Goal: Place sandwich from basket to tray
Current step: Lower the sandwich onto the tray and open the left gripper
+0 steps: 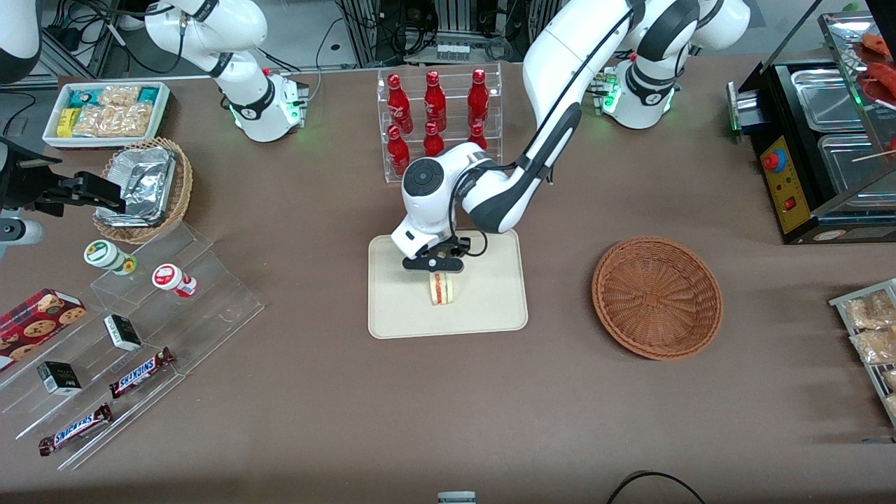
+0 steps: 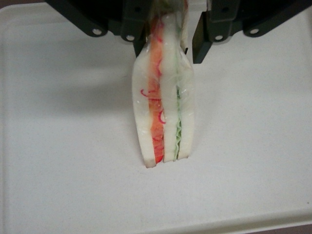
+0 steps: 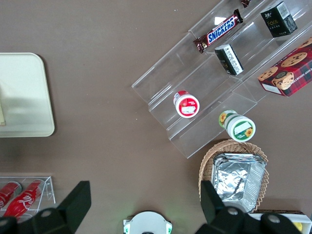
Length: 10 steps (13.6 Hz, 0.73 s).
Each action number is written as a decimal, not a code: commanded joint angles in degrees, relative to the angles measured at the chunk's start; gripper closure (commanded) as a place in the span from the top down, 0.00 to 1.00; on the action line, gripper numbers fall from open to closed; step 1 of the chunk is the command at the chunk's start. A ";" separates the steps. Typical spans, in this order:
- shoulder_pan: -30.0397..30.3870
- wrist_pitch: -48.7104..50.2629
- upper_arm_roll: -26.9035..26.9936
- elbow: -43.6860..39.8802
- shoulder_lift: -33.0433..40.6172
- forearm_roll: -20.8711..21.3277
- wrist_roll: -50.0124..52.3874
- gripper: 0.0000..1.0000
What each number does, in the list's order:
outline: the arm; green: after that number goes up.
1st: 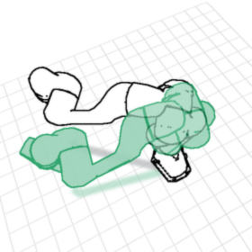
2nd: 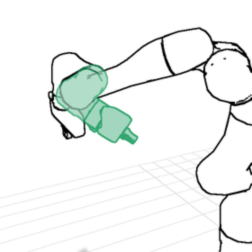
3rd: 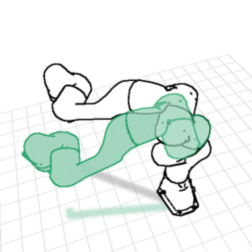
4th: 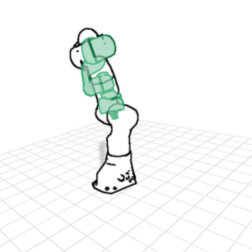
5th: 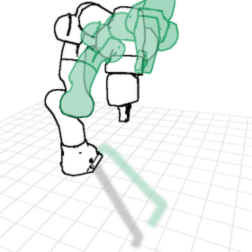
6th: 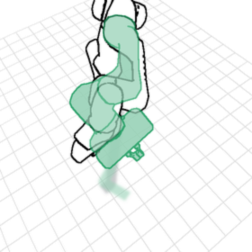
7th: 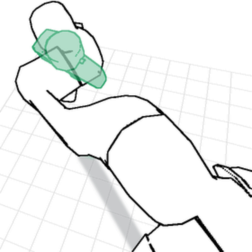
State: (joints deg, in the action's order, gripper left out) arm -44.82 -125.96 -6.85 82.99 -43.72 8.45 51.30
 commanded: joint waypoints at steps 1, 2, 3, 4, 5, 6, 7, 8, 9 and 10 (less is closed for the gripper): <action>0.25 5.26 0.52 -1.43 4.32 0.52 0.90 0.99; 0.78 8.34 0.69 -1.43 7.57 0.34 0.99 0.99; 1.74 11.24 0.70 -1.43 10.91 -0.01 1.51 0.99; 3.49 14.05 0.70 -1.43 14.16 -0.18 2.82 0.99; 4.82 16.78 0.70 -1.17 17.06 -0.19 3.79 0.99; 6.39 19.85 0.70 -0.82 20.14 -0.27 4.15 0.99; 8.67 23.01 0.61 -0.64 22.78 -0.36 3.81 0.99; 10.78 25.48 0.61 -0.03 25.59 -0.36 3.28 0.99; 12.72 26.29 0.61 1.45 28.40 -0.36 2.06 0.99; 15.00 26.56 0.61 3.90 31.47 -0.36 -0.74 0.99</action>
State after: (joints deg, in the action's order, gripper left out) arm -33.36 -99.55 -5.71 80.51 -18.47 8.40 52.95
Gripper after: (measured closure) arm 0.004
